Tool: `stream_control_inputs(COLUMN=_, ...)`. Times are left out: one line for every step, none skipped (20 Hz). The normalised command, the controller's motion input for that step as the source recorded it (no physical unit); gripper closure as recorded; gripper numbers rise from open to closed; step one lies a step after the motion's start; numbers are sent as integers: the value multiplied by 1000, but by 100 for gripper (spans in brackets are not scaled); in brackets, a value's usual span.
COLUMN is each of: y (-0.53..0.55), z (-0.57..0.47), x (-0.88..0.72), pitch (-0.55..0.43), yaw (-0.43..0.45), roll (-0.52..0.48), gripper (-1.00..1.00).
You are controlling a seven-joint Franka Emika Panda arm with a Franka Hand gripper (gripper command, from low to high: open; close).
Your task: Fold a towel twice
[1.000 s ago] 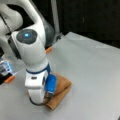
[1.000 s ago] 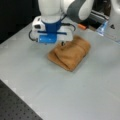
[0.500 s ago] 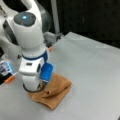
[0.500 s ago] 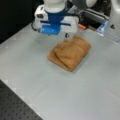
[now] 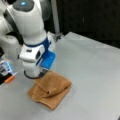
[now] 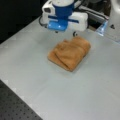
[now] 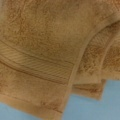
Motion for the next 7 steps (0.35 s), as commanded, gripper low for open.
stream_control_inputs(y=349, z=-21, x=-262, pitch=-118, yaw=-217, roll=166, gripper=-100)
stream_control_inputs(y=331, z=-35, x=-235, pitch=-117, yaw=-201, roll=152, gripper=-100)
stream_control_inputs(y=337, z=-25, x=-203, pitch=-84, yaw=-219, roll=80, gripper=-100)
stream_control_inputs(y=326, z=-25, x=-173, pitch=-69, yaw=-210, roll=51, gripper=-100)
stream_control_inputs(y=307, z=-22, x=-146, pitch=-61, yaw=-200, roll=36, gripper=-100)
stream_control_inputs(y=292, z=-33, x=-111, pitch=-90, yaw=-232, roll=-11, gripper=-100)
stream_control_inputs(y=307, z=-33, x=-96, pitch=-104, yaw=-233, roll=-44, gripper=-100)
